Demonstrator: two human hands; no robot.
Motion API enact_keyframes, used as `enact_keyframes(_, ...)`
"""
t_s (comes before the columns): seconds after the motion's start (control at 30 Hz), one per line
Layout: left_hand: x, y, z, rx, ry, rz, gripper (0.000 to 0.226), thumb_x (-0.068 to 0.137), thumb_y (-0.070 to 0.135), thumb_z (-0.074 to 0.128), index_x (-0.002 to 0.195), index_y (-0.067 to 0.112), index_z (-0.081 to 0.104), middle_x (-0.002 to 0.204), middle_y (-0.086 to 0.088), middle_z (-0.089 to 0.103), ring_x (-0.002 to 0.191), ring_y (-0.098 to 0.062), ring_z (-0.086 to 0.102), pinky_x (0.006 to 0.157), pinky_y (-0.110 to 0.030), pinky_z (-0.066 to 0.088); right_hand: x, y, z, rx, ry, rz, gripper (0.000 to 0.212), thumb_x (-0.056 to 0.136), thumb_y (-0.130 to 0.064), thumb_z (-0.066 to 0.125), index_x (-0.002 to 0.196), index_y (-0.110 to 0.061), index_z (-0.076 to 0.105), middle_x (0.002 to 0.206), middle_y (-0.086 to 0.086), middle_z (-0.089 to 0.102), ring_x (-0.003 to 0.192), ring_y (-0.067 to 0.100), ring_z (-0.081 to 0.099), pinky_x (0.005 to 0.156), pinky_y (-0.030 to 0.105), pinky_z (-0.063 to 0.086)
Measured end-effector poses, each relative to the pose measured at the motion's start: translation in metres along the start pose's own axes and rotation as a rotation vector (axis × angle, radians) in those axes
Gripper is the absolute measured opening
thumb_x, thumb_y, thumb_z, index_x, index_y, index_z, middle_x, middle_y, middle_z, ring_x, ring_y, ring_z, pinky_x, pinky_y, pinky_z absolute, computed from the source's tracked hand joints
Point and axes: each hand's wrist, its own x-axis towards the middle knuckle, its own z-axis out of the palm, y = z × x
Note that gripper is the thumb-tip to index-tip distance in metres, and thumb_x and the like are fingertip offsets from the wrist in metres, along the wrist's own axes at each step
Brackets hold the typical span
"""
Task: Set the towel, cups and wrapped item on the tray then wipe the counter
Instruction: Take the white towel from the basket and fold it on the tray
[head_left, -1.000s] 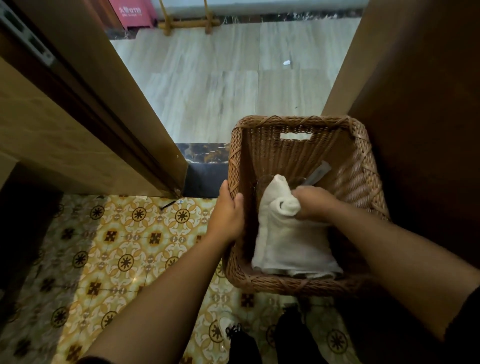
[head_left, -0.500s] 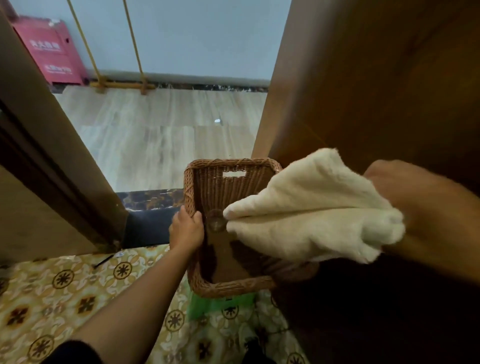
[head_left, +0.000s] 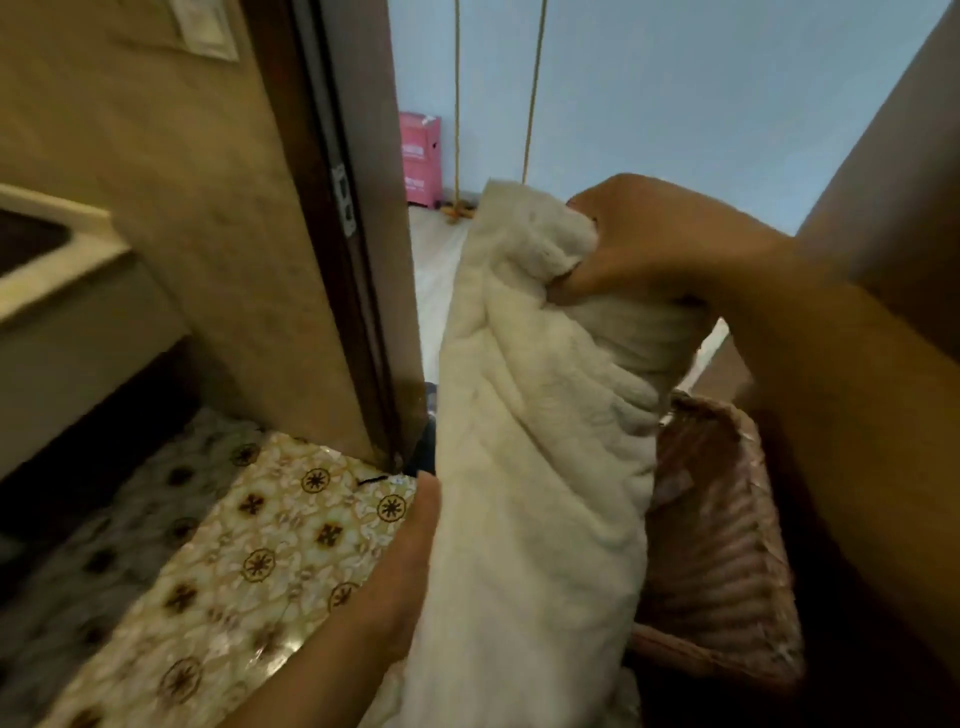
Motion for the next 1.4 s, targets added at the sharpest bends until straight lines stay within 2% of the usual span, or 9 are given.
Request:
enact_keyframes(0.07,-0.03,-0.001,-0.026,-0.02,-0.055,0.059,0.069,0.076,0.068,0.065,0.125,0.018,0.065,0.121,-0.009,0.07,0.113,-0.027,0.065,0.085,-0.039,0.057,0.05,-0.029,0.033,-0.049,-0.072,-0.131,0.037,0.064,-0.05,0.081,0.093,-0.033,0.065,0.084,-0.011,0.066,0.075,0.005,0.059,0.058,0.023,0.04)
enact_keyframes(0.17,-0.049,-0.011,-0.065,0.09,0.122,0.258,0.081,0.065,0.053,0.082,0.133,0.021,0.054,0.128,-0.007,0.066,0.117,-0.028,0.063,0.098,-0.048,0.05,0.111,-0.092,0.086,-0.107,-0.179,-0.319,0.047,0.061,-0.053,0.081,0.099,-0.027,0.067,0.09,-0.003,0.069,0.077,0.013,0.062,0.066,0.03,0.048)
enact_keyframes(0.3,-0.067,-0.004,-0.111,0.152,0.448,0.471,0.058,0.077,0.041,0.079,0.13,0.034,0.055,0.124,0.007,0.068,0.111,-0.013,0.065,0.086,-0.029,0.055,0.16,-0.192,0.15,-0.219,-0.295,-0.482,0.051,0.065,-0.05,0.082,0.103,-0.018,0.069,0.093,0.005,0.069,0.079,0.024,0.064,0.072,0.036,0.055)
enact_keyframes(0.43,-0.075,0.013,-0.175,0.177,0.609,0.501,0.048,0.082,0.032,0.078,0.125,0.033,0.058,0.117,0.013,0.07,0.107,-0.008,0.067,0.081,-0.021,0.054,0.194,-0.276,0.197,-0.253,-0.35,-0.611,0.046,0.072,-0.045,0.08,0.106,-0.017,0.067,0.087,0.003,0.065,0.072,0.018,0.058,0.057,0.029,0.044)
enact_keyframes(0.53,-0.067,0.031,-0.225,0.191,0.627,0.493,0.047,0.082,0.036,0.078,0.124,0.036,0.058,0.117,0.019,0.069,0.106,-0.003,0.065,0.08,-0.017,0.053,0.226,-0.326,0.226,-0.281,-0.35,-0.673,0.043,0.073,-0.043,0.079,0.105,-0.018,0.066,0.091,0.003,0.065,0.078,0.022,0.06,0.067,0.034,0.051)
enact_keyframes(0.83,-0.01,0.139,-0.356,0.084,0.611,0.472,0.037,0.088,0.03,0.071,0.124,0.026,0.061,0.117,0.004,0.072,0.107,-0.016,0.068,0.09,-0.034,0.056,0.362,-0.429,0.274,-0.271,-0.275,-0.689,0.041,0.078,-0.033,0.077,0.109,-0.012,0.06,0.106,0.008,0.064,0.099,0.028,0.06,0.082,0.036,0.05)
enact_keyframes(0.97,0.026,0.189,-0.404,0.029,0.545,0.475,0.036,0.093,0.019,0.066,0.128,0.016,0.06,0.121,-0.005,0.07,0.112,-0.024,0.066,0.095,-0.042,0.053,0.432,-0.461,0.289,-0.296,-0.21,-0.723,0.038,0.077,-0.034,0.079,0.1,-0.015,0.056,0.101,0.009,0.06,0.097,0.03,0.058,0.071,0.031,0.039)
enact_keyframes(1.13,0.088,0.255,-0.477,-0.011,0.555,0.516,0.042,0.09,0.024,0.07,0.129,0.016,0.059,0.12,-0.007,0.07,0.111,-0.026,0.066,0.095,-0.044,0.053,0.538,-0.508,0.317,-0.309,-0.205,-0.743,0.04,0.075,-0.038,0.078,0.105,-0.018,0.061,0.104,0.006,0.065,0.092,0.026,0.06,0.082,0.041,0.053)
enact_keyframes(1.4,0.193,0.407,-0.576,-0.106,0.556,0.655,0.048,0.09,0.034,0.069,0.134,0.019,0.056,0.13,-0.015,0.063,0.119,-0.037,0.06,0.098,-0.06,0.047,0.732,-0.61,0.344,-0.335,-0.204,-0.839,0.038,0.075,-0.033,0.08,0.105,-0.015,0.063,0.097,0.006,0.064,0.081,0.024,0.055,0.07,0.032,0.046)
